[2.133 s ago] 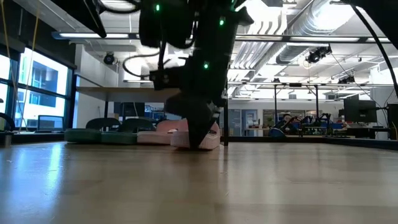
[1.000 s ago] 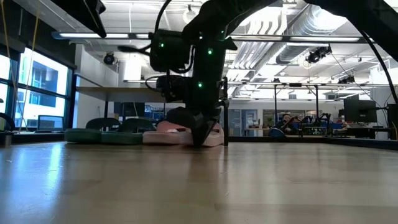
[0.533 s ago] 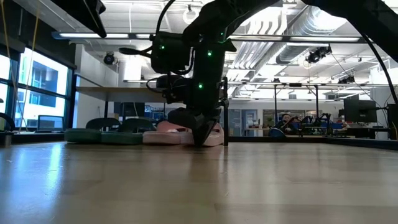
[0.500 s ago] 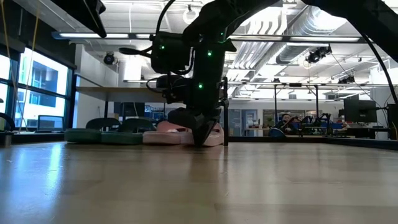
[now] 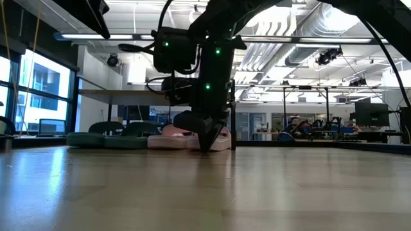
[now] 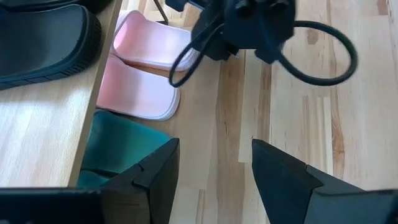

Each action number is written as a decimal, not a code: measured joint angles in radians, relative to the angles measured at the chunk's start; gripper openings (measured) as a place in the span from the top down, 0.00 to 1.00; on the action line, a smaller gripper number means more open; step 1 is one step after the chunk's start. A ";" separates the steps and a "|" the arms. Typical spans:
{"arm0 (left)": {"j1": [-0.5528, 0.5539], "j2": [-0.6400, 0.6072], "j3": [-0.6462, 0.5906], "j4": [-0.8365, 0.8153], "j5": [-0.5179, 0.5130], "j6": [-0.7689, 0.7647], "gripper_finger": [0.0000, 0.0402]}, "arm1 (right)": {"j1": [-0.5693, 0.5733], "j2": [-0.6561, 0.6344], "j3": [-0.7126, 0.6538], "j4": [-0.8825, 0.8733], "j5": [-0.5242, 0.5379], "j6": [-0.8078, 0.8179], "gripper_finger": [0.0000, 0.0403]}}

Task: Pick and place slides into the shelf
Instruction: Adjust the left pink slide under the shelf

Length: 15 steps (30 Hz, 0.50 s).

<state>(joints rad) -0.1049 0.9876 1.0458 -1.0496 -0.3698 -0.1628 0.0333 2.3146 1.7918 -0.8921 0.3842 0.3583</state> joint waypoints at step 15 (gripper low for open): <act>0.000 0.000 0.000 0.001 -0.008 0.001 0.54 | -0.013 0.001 0.053 0.414 -0.094 -0.237 1.00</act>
<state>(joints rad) -0.1051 0.9878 1.0458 -1.0485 -0.3775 -0.1619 0.0202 2.3154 1.8446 -0.4779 0.2898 0.1208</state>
